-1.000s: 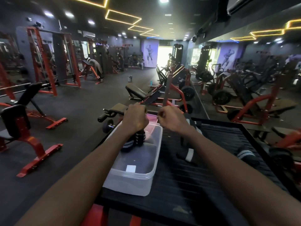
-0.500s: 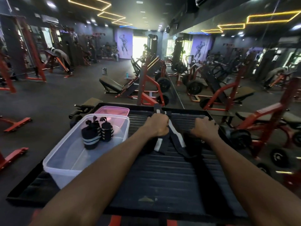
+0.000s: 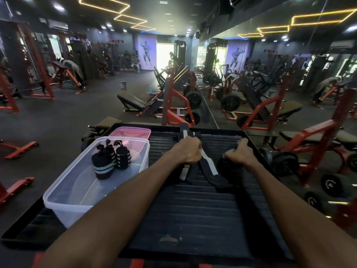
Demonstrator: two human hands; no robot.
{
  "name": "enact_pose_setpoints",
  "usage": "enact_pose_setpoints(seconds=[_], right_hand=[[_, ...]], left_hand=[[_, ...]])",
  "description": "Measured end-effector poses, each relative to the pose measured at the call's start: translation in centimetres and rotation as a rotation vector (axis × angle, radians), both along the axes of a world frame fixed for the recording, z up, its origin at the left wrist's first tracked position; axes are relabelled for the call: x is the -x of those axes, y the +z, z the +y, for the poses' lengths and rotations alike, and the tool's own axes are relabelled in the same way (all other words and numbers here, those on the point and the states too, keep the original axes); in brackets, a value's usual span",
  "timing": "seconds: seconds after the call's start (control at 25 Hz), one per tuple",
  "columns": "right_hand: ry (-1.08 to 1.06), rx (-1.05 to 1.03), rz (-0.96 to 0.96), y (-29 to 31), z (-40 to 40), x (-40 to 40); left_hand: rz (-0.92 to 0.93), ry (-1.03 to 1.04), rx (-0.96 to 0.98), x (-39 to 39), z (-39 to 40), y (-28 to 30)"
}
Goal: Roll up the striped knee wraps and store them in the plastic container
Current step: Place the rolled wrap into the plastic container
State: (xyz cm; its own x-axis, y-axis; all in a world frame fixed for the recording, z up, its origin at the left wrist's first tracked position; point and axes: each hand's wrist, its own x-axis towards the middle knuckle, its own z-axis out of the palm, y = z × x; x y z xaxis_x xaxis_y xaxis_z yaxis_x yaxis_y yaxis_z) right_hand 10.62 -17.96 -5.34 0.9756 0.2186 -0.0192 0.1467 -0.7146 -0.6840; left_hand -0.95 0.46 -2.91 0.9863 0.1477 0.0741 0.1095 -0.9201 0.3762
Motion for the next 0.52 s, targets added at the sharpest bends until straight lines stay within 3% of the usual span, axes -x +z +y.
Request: enact_pose_setpoints(seconds=[0.2, 0.4, 0.52], right_hand=[[0.224, -0.556, 0.269, 4.6, 4.2, 2.7], [0.510, -0.581, 0.364, 7.8, 8.7, 6.3], [0.571, -0.586, 0.351, 8.3, 11.6, 7.8]], left_hand=[[-0.135, 0.047, 0.196, 1.0, 1.3, 3.3], [-0.239, 0.120, 0.530, 4.6, 4.2, 6.7], [-0.153, 0.105, 0.489, 7.6, 7.1, 7.2]])
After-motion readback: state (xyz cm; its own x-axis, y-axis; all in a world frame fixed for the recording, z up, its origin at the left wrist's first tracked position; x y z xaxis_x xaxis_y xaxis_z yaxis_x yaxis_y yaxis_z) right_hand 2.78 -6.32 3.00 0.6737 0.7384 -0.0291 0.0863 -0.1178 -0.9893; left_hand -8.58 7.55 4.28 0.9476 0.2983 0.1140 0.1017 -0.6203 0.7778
